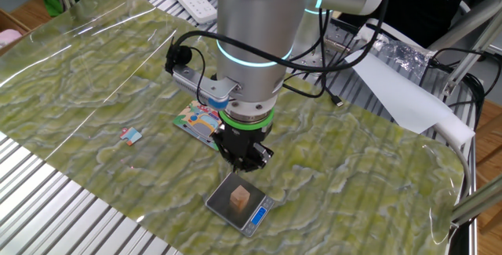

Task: Remove the object from the scale

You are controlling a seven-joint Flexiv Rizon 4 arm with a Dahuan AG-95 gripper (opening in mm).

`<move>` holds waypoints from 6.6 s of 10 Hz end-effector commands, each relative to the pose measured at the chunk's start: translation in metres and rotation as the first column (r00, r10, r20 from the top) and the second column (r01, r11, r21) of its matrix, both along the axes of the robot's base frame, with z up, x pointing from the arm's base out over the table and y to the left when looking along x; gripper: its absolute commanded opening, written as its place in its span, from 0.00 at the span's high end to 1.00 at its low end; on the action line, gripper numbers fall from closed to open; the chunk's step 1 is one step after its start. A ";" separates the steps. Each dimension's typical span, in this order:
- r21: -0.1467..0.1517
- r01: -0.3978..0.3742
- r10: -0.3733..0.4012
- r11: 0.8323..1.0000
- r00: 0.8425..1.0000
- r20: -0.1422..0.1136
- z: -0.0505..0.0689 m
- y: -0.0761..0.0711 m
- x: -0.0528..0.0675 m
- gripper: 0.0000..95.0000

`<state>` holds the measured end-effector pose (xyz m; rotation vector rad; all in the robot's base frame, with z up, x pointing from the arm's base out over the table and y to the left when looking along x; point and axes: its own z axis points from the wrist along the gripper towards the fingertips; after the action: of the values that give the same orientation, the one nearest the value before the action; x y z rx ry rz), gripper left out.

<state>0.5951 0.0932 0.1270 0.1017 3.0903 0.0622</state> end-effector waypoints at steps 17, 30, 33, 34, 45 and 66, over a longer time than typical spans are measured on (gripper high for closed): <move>-0.010 0.073 -0.073 0.997 0.997 -0.006 -0.022 0.015 0.009 0.20; 0.003 0.183 -0.183 0.983 0.983 -0.001 -0.067 0.012 0.008 0.40; 0.004 0.221 -0.221 0.975 0.975 0.000 -0.076 0.016 0.009 0.40; 0.005 0.221 -0.221 0.975 0.975 0.000 -0.077 0.016 0.009 0.40; 0.002 0.211 -0.211 0.978 0.978 0.004 -0.091 0.017 0.007 1.00; 0.002 0.210 -0.210 0.978 0.978 0.003 -0.091 0.017 0.006 1.00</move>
<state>0.6015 0.1099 0.0361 0.4284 3.0551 0.0563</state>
